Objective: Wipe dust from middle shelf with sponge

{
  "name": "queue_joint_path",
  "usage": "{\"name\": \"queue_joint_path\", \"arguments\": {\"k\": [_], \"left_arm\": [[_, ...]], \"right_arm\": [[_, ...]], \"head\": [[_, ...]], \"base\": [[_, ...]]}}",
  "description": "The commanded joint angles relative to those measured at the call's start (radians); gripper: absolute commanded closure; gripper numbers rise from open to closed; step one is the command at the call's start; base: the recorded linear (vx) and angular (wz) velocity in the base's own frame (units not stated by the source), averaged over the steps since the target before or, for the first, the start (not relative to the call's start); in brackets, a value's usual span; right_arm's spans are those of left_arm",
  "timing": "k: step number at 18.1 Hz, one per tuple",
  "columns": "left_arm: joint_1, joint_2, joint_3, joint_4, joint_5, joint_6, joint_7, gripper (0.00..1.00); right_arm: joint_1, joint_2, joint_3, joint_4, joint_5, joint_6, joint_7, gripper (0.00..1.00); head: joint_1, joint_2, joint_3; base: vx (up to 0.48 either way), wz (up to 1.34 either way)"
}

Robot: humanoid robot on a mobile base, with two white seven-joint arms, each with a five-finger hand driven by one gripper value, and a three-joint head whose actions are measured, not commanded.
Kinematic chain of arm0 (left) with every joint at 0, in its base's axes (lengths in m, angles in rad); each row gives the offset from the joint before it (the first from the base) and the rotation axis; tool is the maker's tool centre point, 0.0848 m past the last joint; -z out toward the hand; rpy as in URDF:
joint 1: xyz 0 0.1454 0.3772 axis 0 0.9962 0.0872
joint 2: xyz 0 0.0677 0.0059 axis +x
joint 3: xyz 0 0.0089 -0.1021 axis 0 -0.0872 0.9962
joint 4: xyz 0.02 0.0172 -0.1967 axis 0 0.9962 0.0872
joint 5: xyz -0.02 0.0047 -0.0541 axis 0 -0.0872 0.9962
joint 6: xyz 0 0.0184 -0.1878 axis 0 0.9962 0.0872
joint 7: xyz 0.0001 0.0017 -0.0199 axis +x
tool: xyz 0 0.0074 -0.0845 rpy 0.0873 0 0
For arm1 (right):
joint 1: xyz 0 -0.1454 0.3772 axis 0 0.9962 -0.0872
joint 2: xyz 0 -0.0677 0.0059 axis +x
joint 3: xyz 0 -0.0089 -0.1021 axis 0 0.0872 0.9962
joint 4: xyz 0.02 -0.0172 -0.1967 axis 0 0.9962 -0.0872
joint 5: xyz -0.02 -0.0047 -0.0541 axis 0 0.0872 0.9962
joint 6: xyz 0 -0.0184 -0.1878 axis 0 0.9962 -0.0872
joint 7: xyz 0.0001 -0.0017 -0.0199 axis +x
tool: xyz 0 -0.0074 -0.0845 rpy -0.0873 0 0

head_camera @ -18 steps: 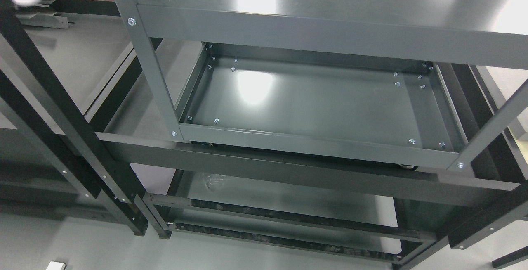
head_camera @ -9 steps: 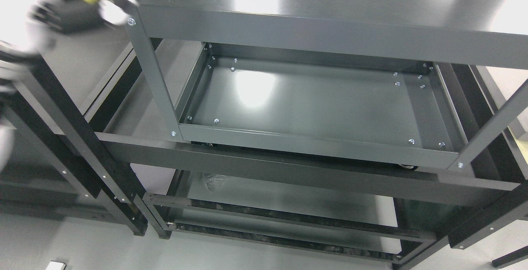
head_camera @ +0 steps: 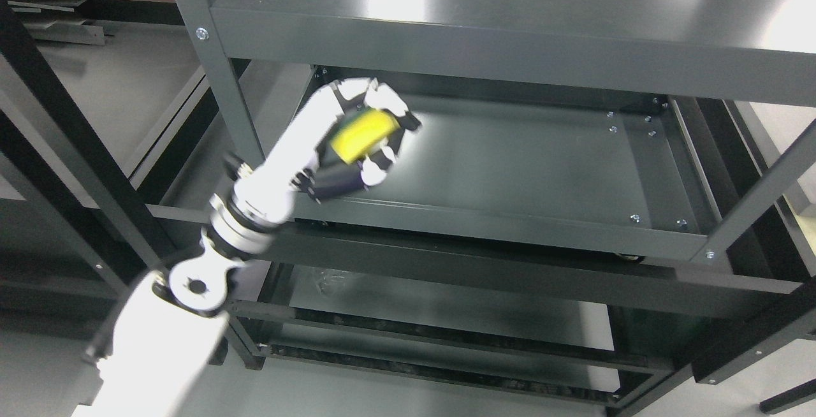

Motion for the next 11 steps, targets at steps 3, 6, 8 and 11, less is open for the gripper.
{"name": "queue_joint_path", "arguments": {"k": [3,6,8,11], "left_arm": [[0.271,-0.217,0.082,0.130,-0.064,0.023,0.074,0.96],[0.275,-0.217,0.181,0.024,-0.061,0.222,0.158,0.95],[0.281,-0.217,0.221,-0.129,-0.059,0.425,0.251,0.95],[0.293,-0.217,0.245,-0.202,-0.059,0.480,0.278,0.95]], "right_arm": [[0.000,-0.017,0.000,-0.017,0.000,0.073,-0.001,0.00],[0.000,-0.017,0.000,-0.017,0.000,0.073,-0.001,0.00],[0.000,-0.017,0.000,-0.017,0.000,0.073,-0.001,0.00],[0.000,-0.017,0.000,-0.017,0.000,0.073,-0.001,0.00]], "head": [[0.0000,0.000,0.000],[0.0000,0.000,0.000],[0.0000,0.000,0.000],[0.0000,0.000,0.000]], "base": [[-0.003,-0.02],[0.000,0.00],[0.000,0.01],[0.000,0.00]]}}
